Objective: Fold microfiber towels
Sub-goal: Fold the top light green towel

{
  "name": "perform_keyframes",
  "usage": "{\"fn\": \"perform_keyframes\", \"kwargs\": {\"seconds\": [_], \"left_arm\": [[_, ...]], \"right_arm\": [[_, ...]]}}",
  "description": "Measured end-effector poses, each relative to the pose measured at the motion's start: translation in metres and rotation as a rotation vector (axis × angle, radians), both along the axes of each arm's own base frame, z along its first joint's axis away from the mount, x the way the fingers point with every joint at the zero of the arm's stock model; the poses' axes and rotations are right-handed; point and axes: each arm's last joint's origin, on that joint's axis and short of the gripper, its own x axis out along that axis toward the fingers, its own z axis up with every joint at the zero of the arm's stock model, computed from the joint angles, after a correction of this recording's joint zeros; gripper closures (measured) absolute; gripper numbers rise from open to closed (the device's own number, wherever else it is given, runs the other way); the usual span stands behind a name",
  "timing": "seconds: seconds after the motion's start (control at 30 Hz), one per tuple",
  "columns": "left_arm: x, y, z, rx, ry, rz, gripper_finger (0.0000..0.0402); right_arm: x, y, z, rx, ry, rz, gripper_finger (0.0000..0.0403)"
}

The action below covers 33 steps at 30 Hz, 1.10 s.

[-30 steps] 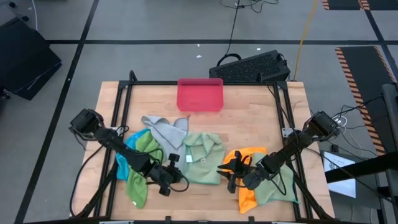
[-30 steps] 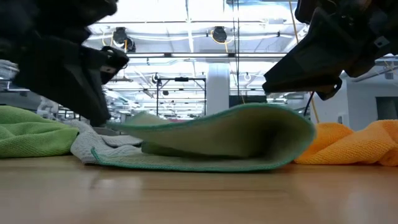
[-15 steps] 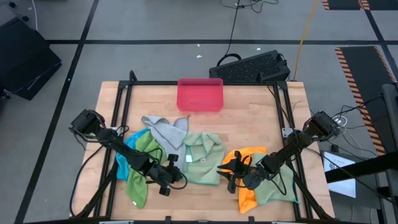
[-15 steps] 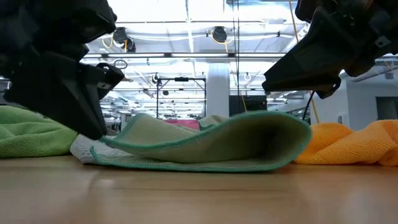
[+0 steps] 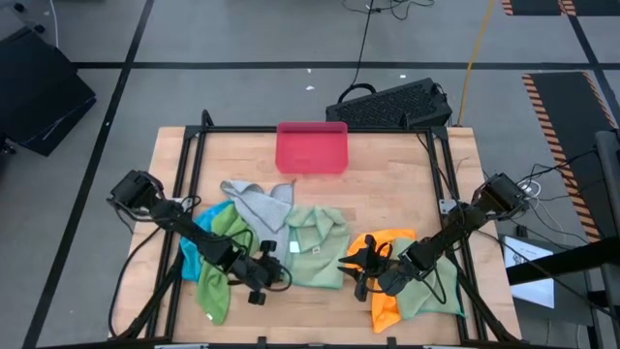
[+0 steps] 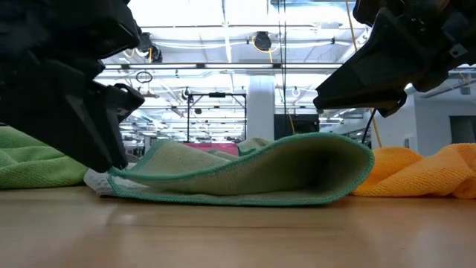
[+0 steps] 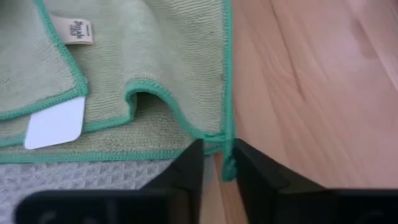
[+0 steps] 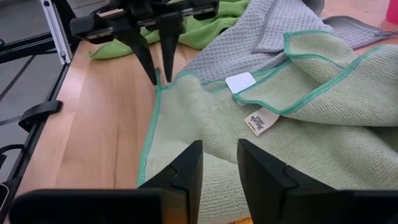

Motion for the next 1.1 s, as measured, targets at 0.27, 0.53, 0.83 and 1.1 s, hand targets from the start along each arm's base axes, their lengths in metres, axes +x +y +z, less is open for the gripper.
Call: {"fn": "perform_keyframes", "kwargs": {"seconds": [0.27,0.53,0.83,1.1], "left_arm": [[-0.002,0.011,0.018,-0.040,0.017,-0.067,0.0219],[-0.001,0.057,0.054,0.185,-0.111,0.108,0.0215],[0.021,0.096,0.034,0.396,-0.061,0.088,0.0185],[0.037,0.118,0.002,0.553,0.010,0.104,0.0148]], "right_arm": [[0.000,0.000,0.000,0.001,0.000,0.000,0.0312],[0.011,-0.001,-0.006,-0.016,-0.058,0.008,0.0312],[0.048,-0.009,-0.039,0.018,-0.133,0.055,0.0312],[0.078,-0.014,-0.042,-0.019,-0.112,0.139,0.0312]]}}
